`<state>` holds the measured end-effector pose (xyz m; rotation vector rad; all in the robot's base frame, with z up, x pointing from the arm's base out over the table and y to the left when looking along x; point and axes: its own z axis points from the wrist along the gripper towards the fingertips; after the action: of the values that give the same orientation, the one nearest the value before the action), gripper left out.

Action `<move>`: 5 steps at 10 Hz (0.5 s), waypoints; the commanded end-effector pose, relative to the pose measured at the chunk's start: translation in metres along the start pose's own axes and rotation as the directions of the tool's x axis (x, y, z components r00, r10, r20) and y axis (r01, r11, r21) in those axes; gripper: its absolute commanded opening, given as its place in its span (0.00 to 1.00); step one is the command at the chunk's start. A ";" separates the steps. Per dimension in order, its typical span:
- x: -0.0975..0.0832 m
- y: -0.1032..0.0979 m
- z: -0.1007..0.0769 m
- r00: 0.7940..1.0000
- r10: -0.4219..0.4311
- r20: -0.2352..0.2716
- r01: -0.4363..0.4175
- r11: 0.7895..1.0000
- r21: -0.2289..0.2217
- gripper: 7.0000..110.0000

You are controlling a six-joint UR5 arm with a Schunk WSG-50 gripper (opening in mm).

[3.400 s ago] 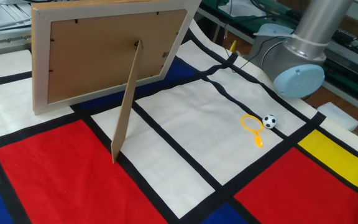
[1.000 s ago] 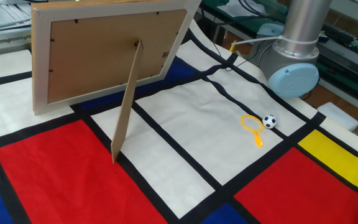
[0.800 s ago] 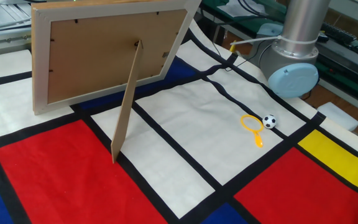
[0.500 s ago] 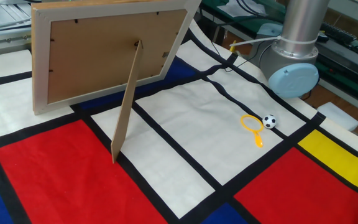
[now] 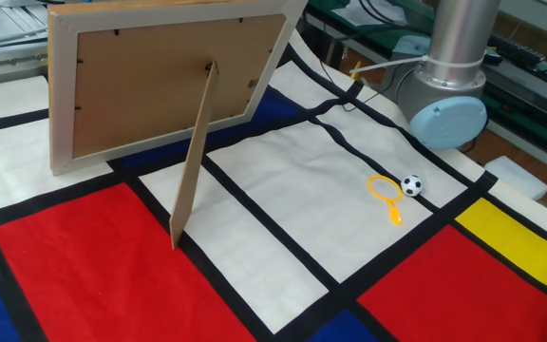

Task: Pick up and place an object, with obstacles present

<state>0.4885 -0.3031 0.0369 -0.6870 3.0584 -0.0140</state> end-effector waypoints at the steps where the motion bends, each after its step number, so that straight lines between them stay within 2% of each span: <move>1: 0.007 -0.006 0.015 1.000 0.021 -0.007 -0.021 1.000 0.001 0.79; 5: 0.008 -0.010 0.021 1.000 0.024 -0.015 -0.024 1.000 0.011 0.79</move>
<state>0.4849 -0.3137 0.0201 -0.6703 3.0792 -0.0364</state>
